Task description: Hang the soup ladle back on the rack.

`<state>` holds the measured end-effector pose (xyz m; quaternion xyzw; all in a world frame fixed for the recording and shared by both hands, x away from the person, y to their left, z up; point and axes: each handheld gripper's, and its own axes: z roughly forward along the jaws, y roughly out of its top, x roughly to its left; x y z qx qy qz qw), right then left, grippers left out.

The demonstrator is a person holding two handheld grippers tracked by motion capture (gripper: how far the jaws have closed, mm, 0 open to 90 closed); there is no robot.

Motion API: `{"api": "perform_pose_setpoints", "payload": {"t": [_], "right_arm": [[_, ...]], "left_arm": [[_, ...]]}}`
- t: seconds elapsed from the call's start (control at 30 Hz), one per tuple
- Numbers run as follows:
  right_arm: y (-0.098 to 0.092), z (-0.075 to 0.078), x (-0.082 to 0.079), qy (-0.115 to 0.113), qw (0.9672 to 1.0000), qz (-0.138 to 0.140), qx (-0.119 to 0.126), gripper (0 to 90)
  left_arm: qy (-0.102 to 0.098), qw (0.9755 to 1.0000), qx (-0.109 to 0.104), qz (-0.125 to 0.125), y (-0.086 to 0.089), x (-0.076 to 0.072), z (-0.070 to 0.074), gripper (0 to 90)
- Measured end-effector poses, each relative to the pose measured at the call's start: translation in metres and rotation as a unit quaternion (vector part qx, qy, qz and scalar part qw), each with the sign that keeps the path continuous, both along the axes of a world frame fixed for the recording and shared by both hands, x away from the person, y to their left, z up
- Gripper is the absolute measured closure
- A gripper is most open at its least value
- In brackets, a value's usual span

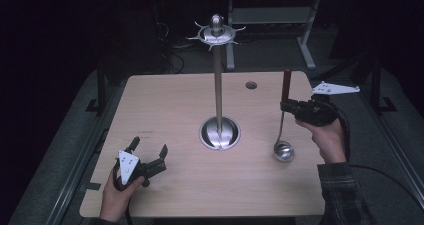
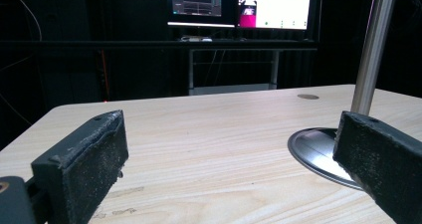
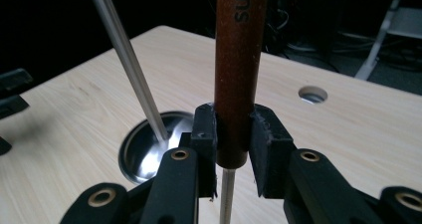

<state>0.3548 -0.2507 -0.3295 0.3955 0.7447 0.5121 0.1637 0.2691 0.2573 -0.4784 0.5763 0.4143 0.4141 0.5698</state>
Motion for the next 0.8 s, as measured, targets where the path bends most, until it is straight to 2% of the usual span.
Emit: {"api": "perform_pose_setpoints", "payload": {"t": [0.17, 0.27, 0.33, 0.57, 0.8], "right_arm": [[0.007, 0.016, -0.003, -0.021, 0.9997, 0.014, 0.006, 73.6], [0.013, 0.025, -0.004, -0.027, 0.9991, 0.028, 0.017, 73.6], [0.018, 0.03, -0.004, -0.03, 0.9988, 0.036, 0.016, 73.6], [0.03, 0.046, -0.003, -0.043, 0.9977, 0.051, 0.011, 73.6], [0.042, 0.062, -0.004, -0.054, 0.9956, 0.073, 0.024, 73.6]], "left_arm": [[-0.003, 1.0, -0.008, 0.0, -0.001, 0.0, 0.0, 0.3], [0.002, 1.0, 0.003, 0.0, 0.001, 0.0, 0.0, 0.2], [-0.001, 1.0, -0.003, 0.0, 0.0, 0.0, 0.0, 0.3], [-0.002, 1.0, -0.005, 0.0, 0.0, 0.0, 0.0, 0.3], [-0.002, 1.0, -0.005, 0.0, -0.001, 0.0, 0.0, 0.2]]}}
